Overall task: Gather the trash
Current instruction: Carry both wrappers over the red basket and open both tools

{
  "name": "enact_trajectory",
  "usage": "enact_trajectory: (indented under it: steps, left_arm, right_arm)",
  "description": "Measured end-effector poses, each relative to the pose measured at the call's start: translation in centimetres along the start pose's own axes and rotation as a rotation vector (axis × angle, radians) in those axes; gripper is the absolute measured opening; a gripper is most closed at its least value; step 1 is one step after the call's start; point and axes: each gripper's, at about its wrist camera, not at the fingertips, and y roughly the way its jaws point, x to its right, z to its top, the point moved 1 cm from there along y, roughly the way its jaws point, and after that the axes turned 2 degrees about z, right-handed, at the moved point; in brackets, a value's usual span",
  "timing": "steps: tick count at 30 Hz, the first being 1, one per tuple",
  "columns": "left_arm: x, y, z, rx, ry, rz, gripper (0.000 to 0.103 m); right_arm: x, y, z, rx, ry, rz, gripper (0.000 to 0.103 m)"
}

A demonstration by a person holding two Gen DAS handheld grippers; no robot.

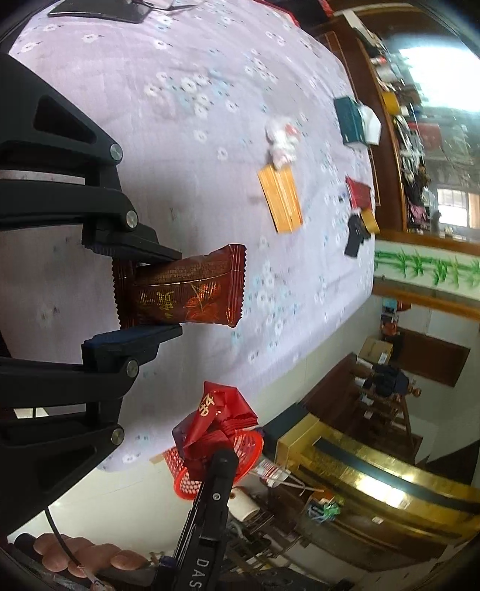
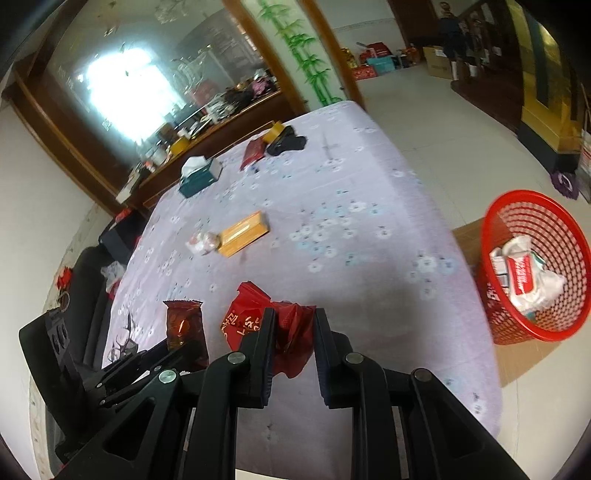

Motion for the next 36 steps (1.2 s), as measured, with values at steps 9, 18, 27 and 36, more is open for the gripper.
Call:
enact_trajectory:
  steps: [9,18,27,36]
  left_arm:
    - [4.6,1.0,1.3,-0.003,0.075,-0.05,0.03]
    - [8.2,2.0,2.7,-0.006,0.134,-0.093,0.03]
    - [12.3,3.1,4.8,-0.014,0.189,-0.164,0.031]
    - [19.8,5.3,7.1,-0.045,0.264,-0.275,0.031]
  right_arm:
    - [4.2,-3.6,0.3,0.06,0.078,-0.019,0.021]
    - [7.8,-6.5,1.0,0.117,0.141,-0.049,0.021]
    - [11.6,-9.8,2.0,0.188,0.208,-0.09,0.021]
    - [16.8,-12.9,3.6,0.252,0.3,-0.161,0.021]
